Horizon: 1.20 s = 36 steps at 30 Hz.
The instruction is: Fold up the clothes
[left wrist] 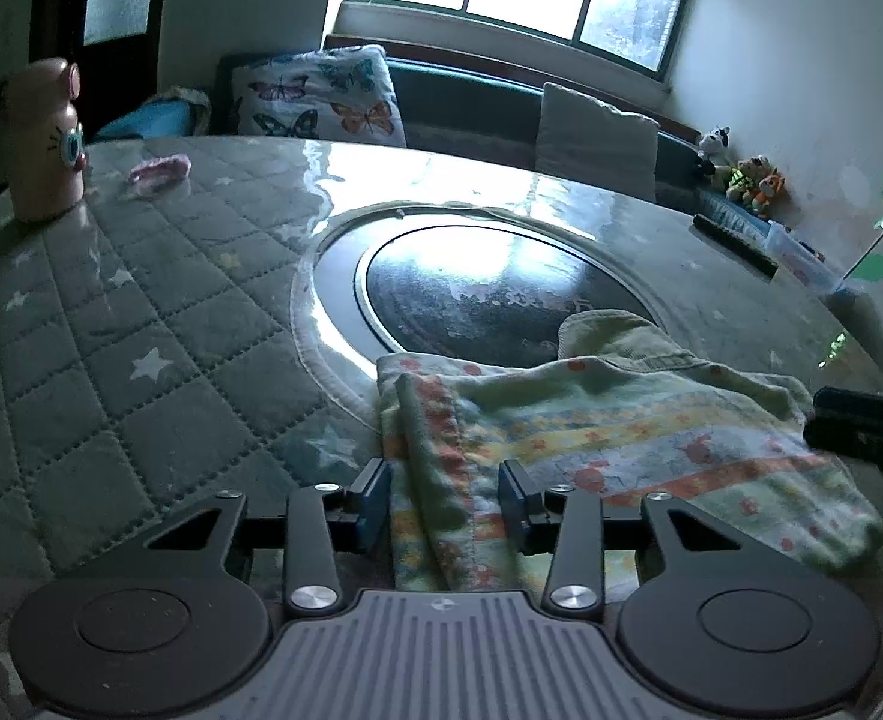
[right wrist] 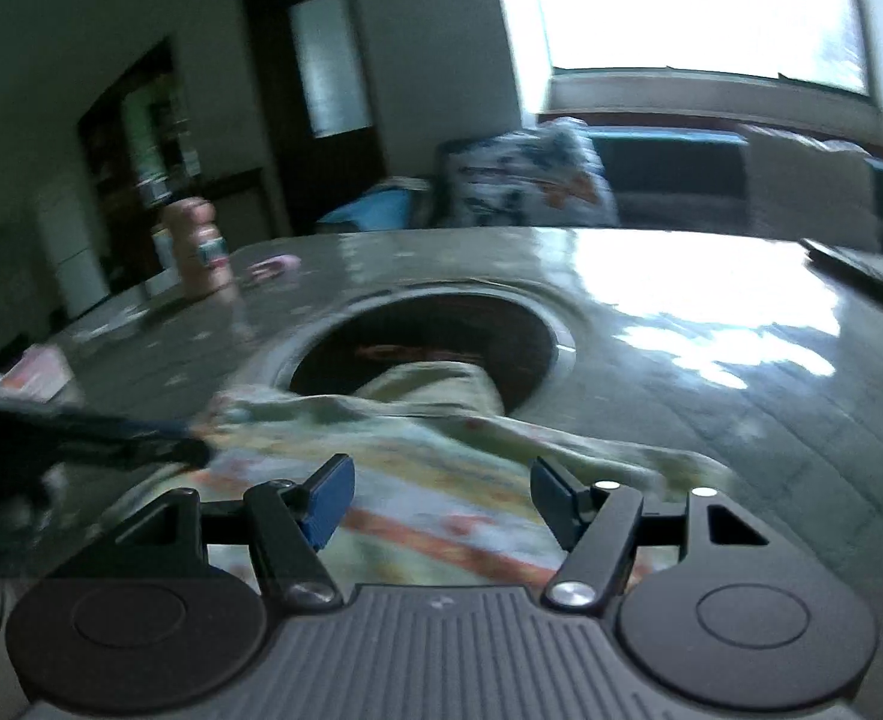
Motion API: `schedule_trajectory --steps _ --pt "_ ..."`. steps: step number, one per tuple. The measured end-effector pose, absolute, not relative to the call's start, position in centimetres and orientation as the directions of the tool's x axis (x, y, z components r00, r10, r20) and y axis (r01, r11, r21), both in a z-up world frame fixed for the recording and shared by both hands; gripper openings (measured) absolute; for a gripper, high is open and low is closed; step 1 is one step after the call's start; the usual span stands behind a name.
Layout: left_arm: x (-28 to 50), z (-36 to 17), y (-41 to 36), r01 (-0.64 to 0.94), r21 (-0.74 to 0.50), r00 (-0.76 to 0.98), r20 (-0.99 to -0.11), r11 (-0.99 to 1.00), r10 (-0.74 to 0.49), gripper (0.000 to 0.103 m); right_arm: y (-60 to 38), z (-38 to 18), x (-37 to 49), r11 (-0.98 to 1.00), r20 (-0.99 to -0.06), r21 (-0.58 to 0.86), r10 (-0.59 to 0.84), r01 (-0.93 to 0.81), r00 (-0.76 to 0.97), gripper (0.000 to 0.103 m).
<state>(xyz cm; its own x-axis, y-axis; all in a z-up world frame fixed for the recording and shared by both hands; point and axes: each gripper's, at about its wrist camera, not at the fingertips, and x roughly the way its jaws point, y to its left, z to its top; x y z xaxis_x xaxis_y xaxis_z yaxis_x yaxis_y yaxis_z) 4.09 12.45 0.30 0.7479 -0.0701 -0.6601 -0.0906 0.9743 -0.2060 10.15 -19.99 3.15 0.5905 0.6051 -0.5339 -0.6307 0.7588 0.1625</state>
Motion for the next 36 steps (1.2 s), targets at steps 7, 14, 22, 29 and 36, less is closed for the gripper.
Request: schedule_trajectory --steps 7,14,22,29,36 --pt "3.6 1.1 14.4 -0.148 -0.224 0.751 -0.659 0.963 -0.038 0.044 -13.8 3.2 6.8 0.574 -0.559 0.112 0.711 -0.811 0.426 0.063" --pt "3.4 1.2 15.3 -0.185 -0.28 0.741 -0.669 0.942 -0.054 0.055 -7.5 2.0 3.2 0.387 -0.602 -0.044 0.725 -0.921 0.333 0.059" --pt "3.4 1.2 15.4 -0.192 -0.355 0.73 -0.675 0.915 -0.109 0.063 -4.0 0.2 1.3 0.321 -0.639 -0.167 0.684 -0.932 0.35 0.044" --pt "3.6 1.3 15.1 -0.198 -0.421 0.715 -0.68 0.885 -0.163 0.063 -5.2 1.7 1.5 0.359 -0.6 -0.119 0.717 -0.926 0.355 0.017" --pt "4.5 0.3 15.4 -0.246 -0.584 0.692 -0.665 0.774 -0.282 0.061 -7.6 3.8 1.9 0.416 -0.533 -0.047 0.758 -0.908 0.375 0.013"
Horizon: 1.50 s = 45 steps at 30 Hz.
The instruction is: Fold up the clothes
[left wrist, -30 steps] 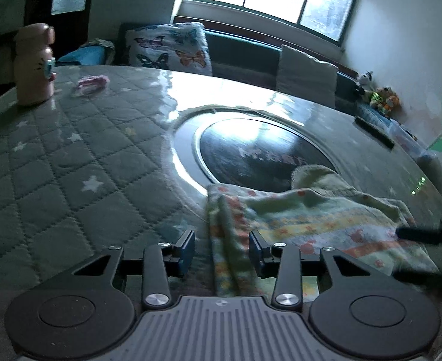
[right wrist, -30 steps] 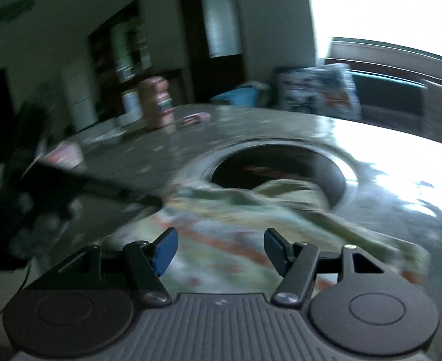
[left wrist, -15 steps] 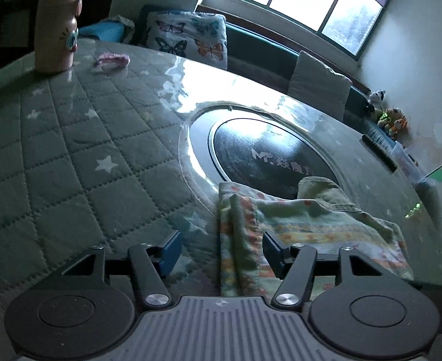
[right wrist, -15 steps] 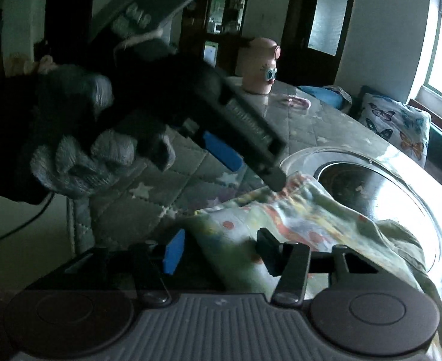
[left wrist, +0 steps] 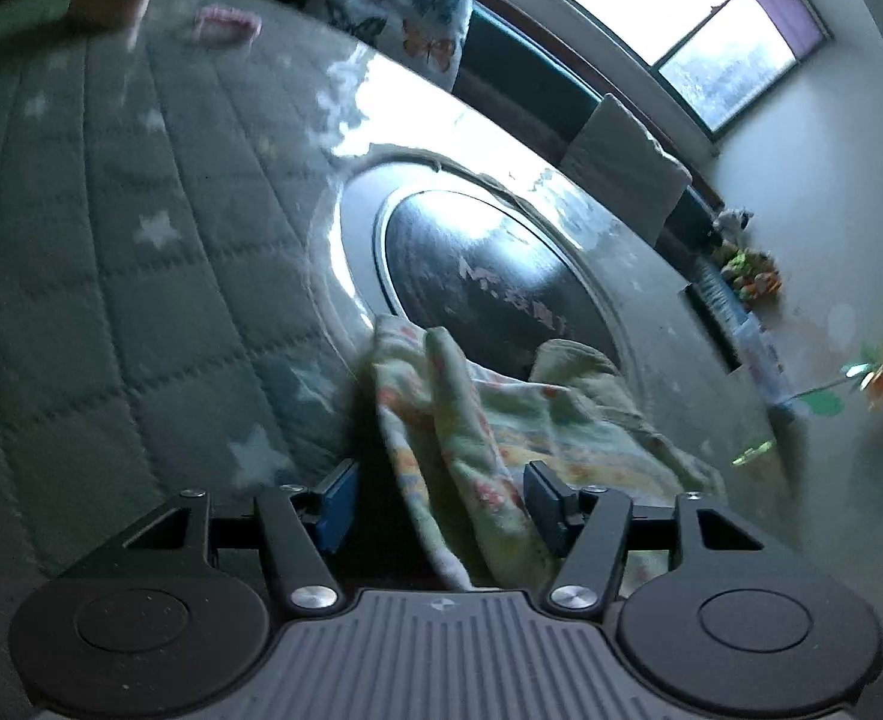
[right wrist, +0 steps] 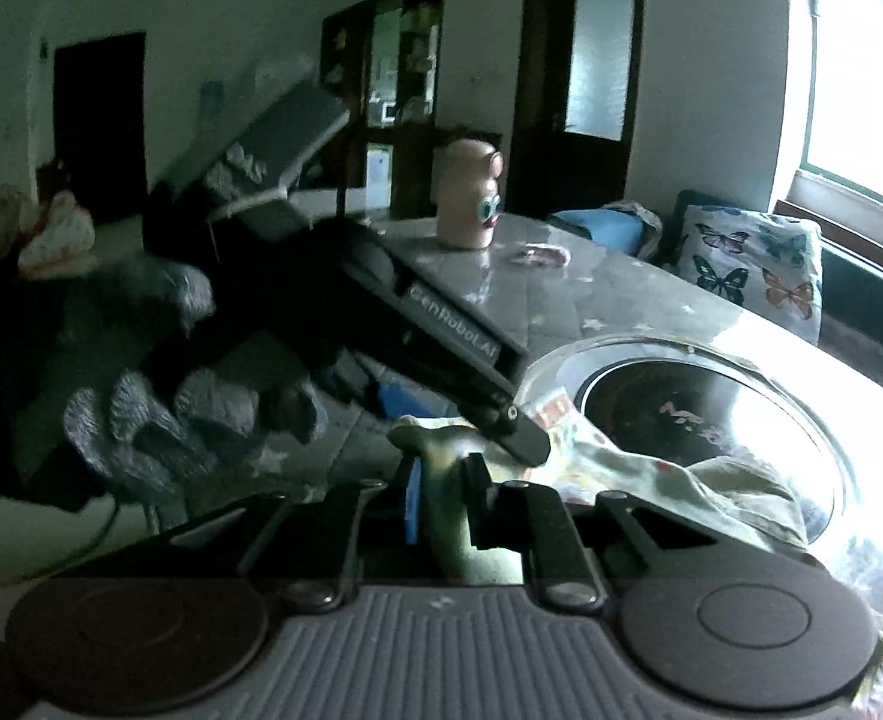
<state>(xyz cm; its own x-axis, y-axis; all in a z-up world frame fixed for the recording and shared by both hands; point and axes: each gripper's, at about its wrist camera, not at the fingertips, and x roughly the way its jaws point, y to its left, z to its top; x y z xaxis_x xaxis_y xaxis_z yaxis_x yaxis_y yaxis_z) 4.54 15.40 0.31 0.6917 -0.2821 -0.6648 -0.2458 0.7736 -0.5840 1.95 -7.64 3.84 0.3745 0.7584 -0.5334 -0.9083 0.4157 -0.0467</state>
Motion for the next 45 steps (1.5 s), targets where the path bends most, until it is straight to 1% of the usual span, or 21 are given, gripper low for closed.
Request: schedule_trajectory --steps 1,2,3,4,5,6,7,9,14,18,22,26,27,28,31,32,33,35,38,44,45 --pt "4.7 0.2 15.3 -0.246 -0.599 0.692 -0.659 0.762 -0.295 0.061 -7.9 4.0 1.9 0.419 -0.53 -0.034 0.762 -0.907 0.372 0.013" --pt "5.0 0.1 15.2 -0.242 -0.612 0.69 -0.654 0.753 -0.31 0.054 -8.2 4.1 1.8 0.42 -0.529 -0.025 0.764 -0.907 0.368 0.012" --pt "5.3 -0.1 15.1 -0.239 -0.621 0.684 -0.654 0.747 -0.324 0.044 -8.4 4.2 1.8 0.419 -0.529 -0.023 0.766 -0.908 0.366 0.012" --pt "5.6 -0.2 14.9 -0.239 -0.622 0.68 -0.656 0.746 -0.328 0.038 -8.5 4.3 1.8 0.418 -0.528 -0.02 0.767 -0.908 0.365 0.012" --pt "5.7 -0.4 14.8 -0.242 -0.62 0.677 -0.659 0.746 -0.328 0.024 -8.7 4.3 1.8 0.417 -0.529 -0.017 0.768 -0.909 0.363 0.012" --pt "5.9 -0.6 14.8 -0.246 -0.618 0.674 -0.662 0.746 -0.327 0.019 -8.8 4.3 1.8 0.417 -0.53 -0.013 0.768 -0.909 0.36 0.012" --pt "5.9 -0.8 14.9 -0.248 -0.624 0.676 -0.659 0.741 -0.328 0.018 -8.9 4.2 1.8 0.417 -0.531 -0.008 0.768 -0.909 0.357 0.013" --pt "5.7 -0.9 15.0 -0.251 -0.627 0.679 -0.657 0.738 -0.327 0.012 -9.6 4.2 1.8 0.421 -0.529 0.015 0.773 -0.907 0.35 0.015" --pt "5.3 -1.0 15.3 -0.243 -0.63 0.687 -0.649 0.737 -0.328 0.011 -12.7 4.3 2.4 0.48 -0.524 0.064 0.762 -0.875 0.38 0.017" --pt "5.3 -0.8 15.0 -0.235 -0.611 0.688 -0.653 0.756 -0.315 0.011 -16.0 3.7 4.5 0.601 -0.547 0.08 0.693 -0.795 0.469 0.018" --pt "5.4 -0.9 14.8 -0.233 -0.606 0.688 -0.655 0.76 -0.312 0.011 -19.0 2.6 8.0 0.733 -0.582 0.109 0.594 -0.671 0.555 0.018" --pt "5.4 -0.9 14.6 -0.231 -0.599 0.688 -0.658 0.767 -0.307 0.011 -21.2 1.0 10.3 0.808 -0.607 0.11 0.515 -0.578 0.605 0.02" --pt "5.4 -0.9 14.6 -0.23 -0.598 0.688 -0.658 0.768 -0.306 0.011 -21.7 0.6 10.9 0.826 -0.612 0.107 0.494 -0.554 0.618 0.025" --pt "5.4 -0.9 14.6 -0.229 -0.596 0.687 -0.659 0.77 -0.306 0.011 -22.2 0.3 11.4 0.838 -0.612 0.106 0.479 -0.535 0.629 0.027" --pt "5.5 -0.8 14.4 -0.224 -0.584 0.687 -0.663 0.78 -0.299 0.011 -23.2 0.1 12.2 0.869 -0.608 0.076 0.429 -0.489 0.668 0.029" --pt "5.5 -0.7 14.3 -0.223 -0.579 0.687 -0.664 0.784 -0.296 0.011 -23.4 0.1 12.5 0.88 -0.605 0.066 0.411 -0.471 0.682 0.034" --pt "5.5 -0.7 14.3 -0.222 -0.575 0.686 -0.666 0.787 -0.293 0.011 -23.7 0.0 12.7 0.891 -0.602 0.059 0.391 -0.451 0.696 0.042" --pt "5.6 -0.7 14.2 -0.22 -0.569 0.686 -0.668 0.793 -0.289 0.011 -24.3 -0.1 13.2 0.91 -0.599 0.067 0.365 -0.41 0.712 0.047" --pt "5.6 -0.5 14.0 -0.215 -0.554 0.685 -0.673 0.804 -0.28 0.011 -25.3 -0.3 14.1 0.925 -0.609 0.121 0.356 -0.36 0.709 0.056" --pt "5.7 -0.3 13.6 -0.211 -0.525 0.682 -0.683 0.824 -0.261 0.011 -25.4 -0.7 14.5 0.93 -0.605 0.162 0.359 -0.331 0.71 0.06" --pt "5.7 -0.2 13.5 -0.21 -0.519 0.682 -0.685 0.829 -0.256 0.011 -25.4 -0.8 14.5 0.93 -0.604 0.166 0.359 -0.329 0.712 0.059"
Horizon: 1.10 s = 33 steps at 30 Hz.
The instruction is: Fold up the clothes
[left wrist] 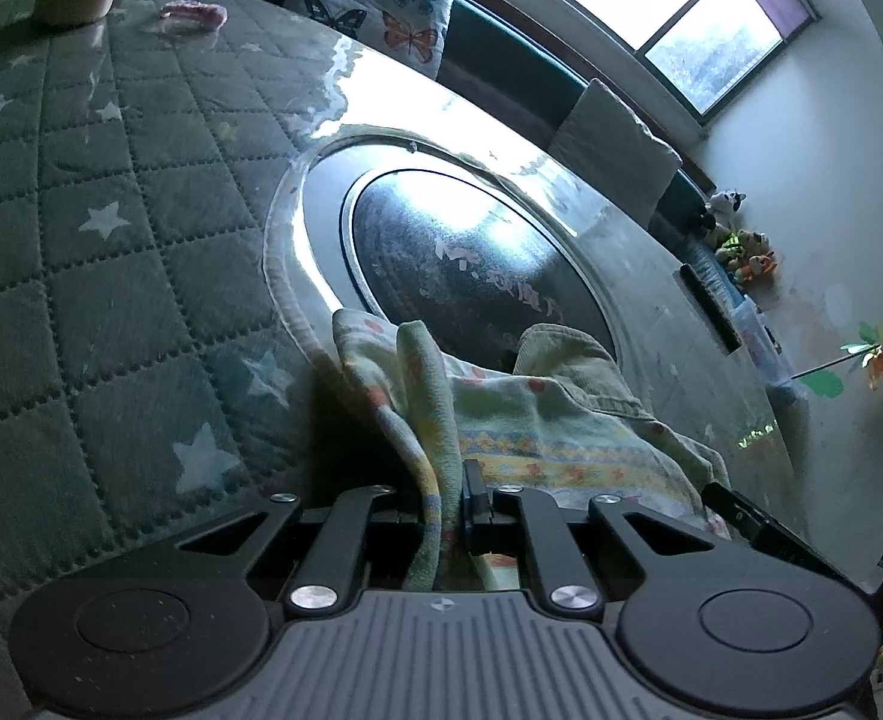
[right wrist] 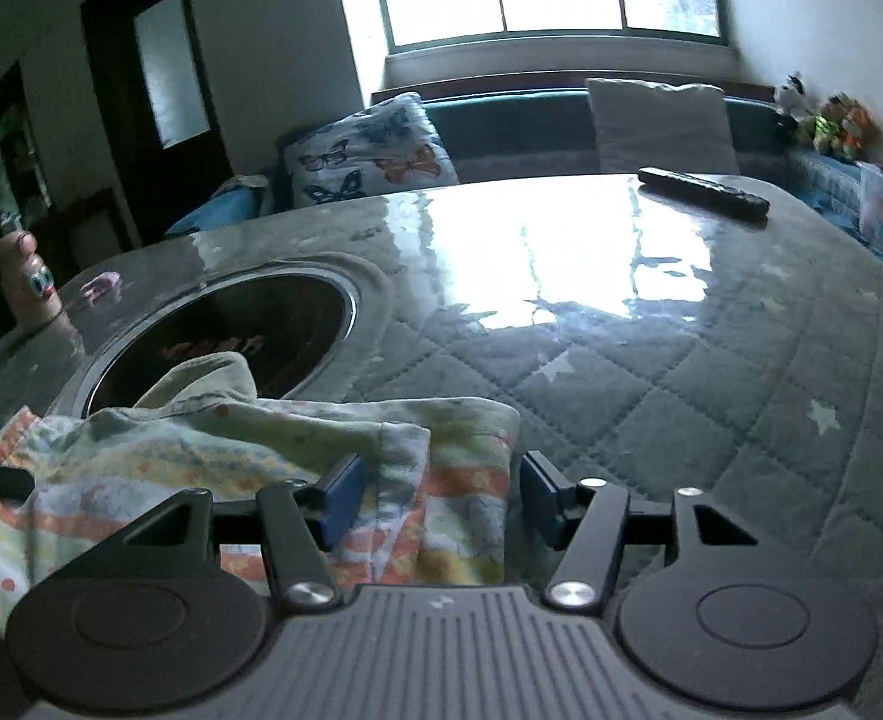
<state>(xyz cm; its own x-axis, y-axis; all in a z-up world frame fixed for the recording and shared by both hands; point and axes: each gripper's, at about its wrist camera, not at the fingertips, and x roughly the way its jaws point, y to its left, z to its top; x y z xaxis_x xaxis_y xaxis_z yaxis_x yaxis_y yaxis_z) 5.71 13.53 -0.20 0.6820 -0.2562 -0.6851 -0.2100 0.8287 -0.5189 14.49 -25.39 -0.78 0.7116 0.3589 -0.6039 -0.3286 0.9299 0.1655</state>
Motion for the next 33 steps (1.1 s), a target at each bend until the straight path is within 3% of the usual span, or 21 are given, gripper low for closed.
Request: schedule_trajectory --steps 1,6,8,18,33 --pt "5.7 -0.1 13.4 -0.209 -0.514 0.682 -0.686 0.832 -0.253 0.011 -25.3 -0.8 14.5 0.928 -0.602 0.169 0.363 -0.331 0.711 0.058" --pt "5.7 0.6 13.0 -0.197 -0.5 0.686 -0.684 0.843 -0.246 0.011 -24.4 -0.7 14.0 0.916 -0.598 0.164 0.388 -0.367 0.701 0.019" --pt "5.8 1.3 12.5 -0.179 -0.49 0.693 -0.679 0.853 -0.244 0.011 -24.3 -0.6 13.8 0.918 -0.591 0.157 0.383 -0.365 0.71 0.009" --pt "9.2 5.6 7.7 -0.01 -0.447 0.72 -0.623 0.894 -0.304 0.009 -28.5 3.0 12.7 0.922 -0.501 0.203 0.388 -0.331 0.773 0.006" --pt "19.4 6.4 -5.1 0.198 -0.431 0.668 -0.598 0.881 -0.443 0.008 -38.3 6.5 15.7 0.993 -0.459 0.073 0.12 -0.098 0.88 0.006"
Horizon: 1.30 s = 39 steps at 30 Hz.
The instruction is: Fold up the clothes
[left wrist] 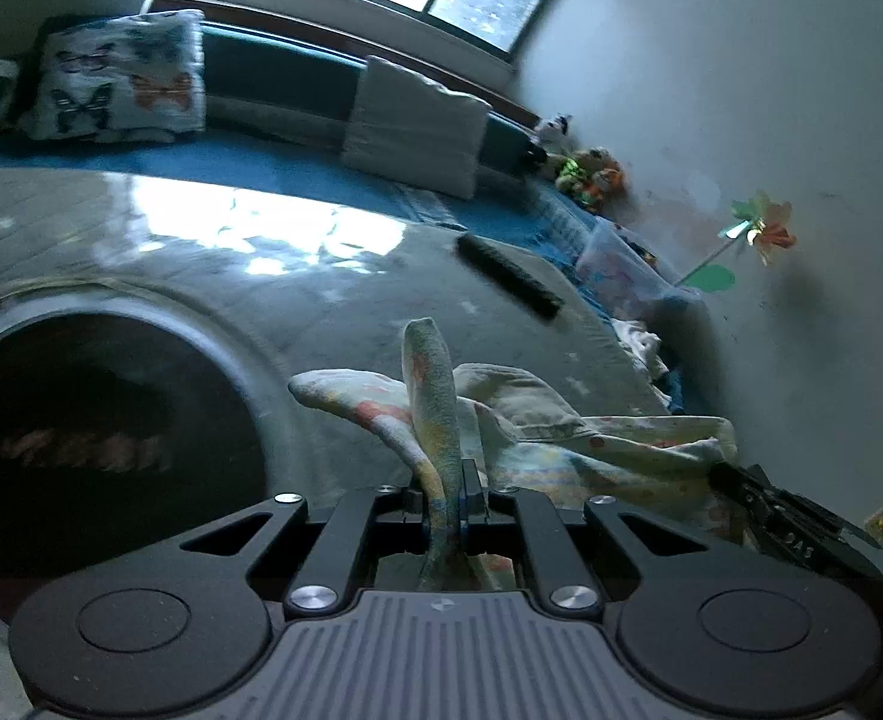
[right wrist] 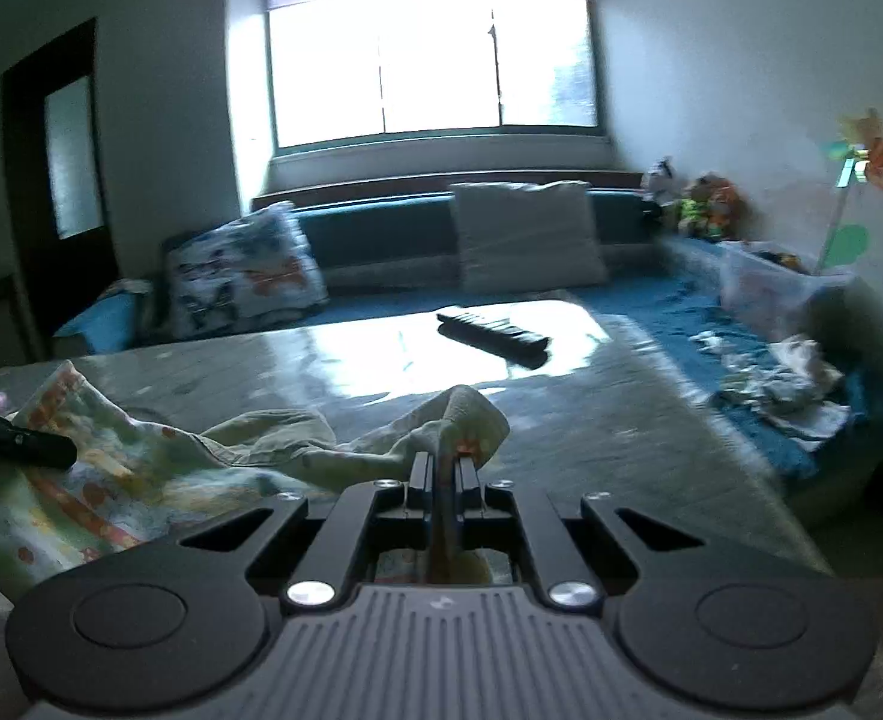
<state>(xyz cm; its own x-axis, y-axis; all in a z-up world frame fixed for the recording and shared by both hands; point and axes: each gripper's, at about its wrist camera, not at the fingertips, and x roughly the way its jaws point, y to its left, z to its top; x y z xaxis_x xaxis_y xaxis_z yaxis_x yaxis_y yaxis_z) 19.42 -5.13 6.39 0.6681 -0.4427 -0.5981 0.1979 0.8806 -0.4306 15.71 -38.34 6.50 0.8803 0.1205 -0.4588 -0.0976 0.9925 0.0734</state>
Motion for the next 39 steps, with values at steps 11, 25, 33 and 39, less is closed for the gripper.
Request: schedule_trajectory --steps 11,25,33,39 --pt "23.1 4.8 -11.1 0.288 -0.352 0.627 -0.633 0.89 -0.454 0.009 -43.1 5.1 18.7 0.999 -0.478 0.029 -0.018 0.036 0.878 0.001" --pt "23.2 2.6 -9.7 0.198 -0.191 0.644 -0.714 0.961 -0.275 0.042 -42.3 2.7 18.7 0.997 -0.552 0.073 0.032 0.01 0.834 0.01" --pt "23.6 3.2 -10.2 0.206 -0.206 0.671 -0.682 0.957 -0.291 0.032 -40.3 2.0 20.1 0.988 -0.574 0.133 0.142 -0.079 0.806 0.014" --pt "24.4 2.8 -11.4 0.26 -0.235 0.649 -0.676 0.937 -0.349 0.026 -39.1 0.8 22.8 0.979 -0.604 0.175 0.188 -0.101 0.774 0.014"
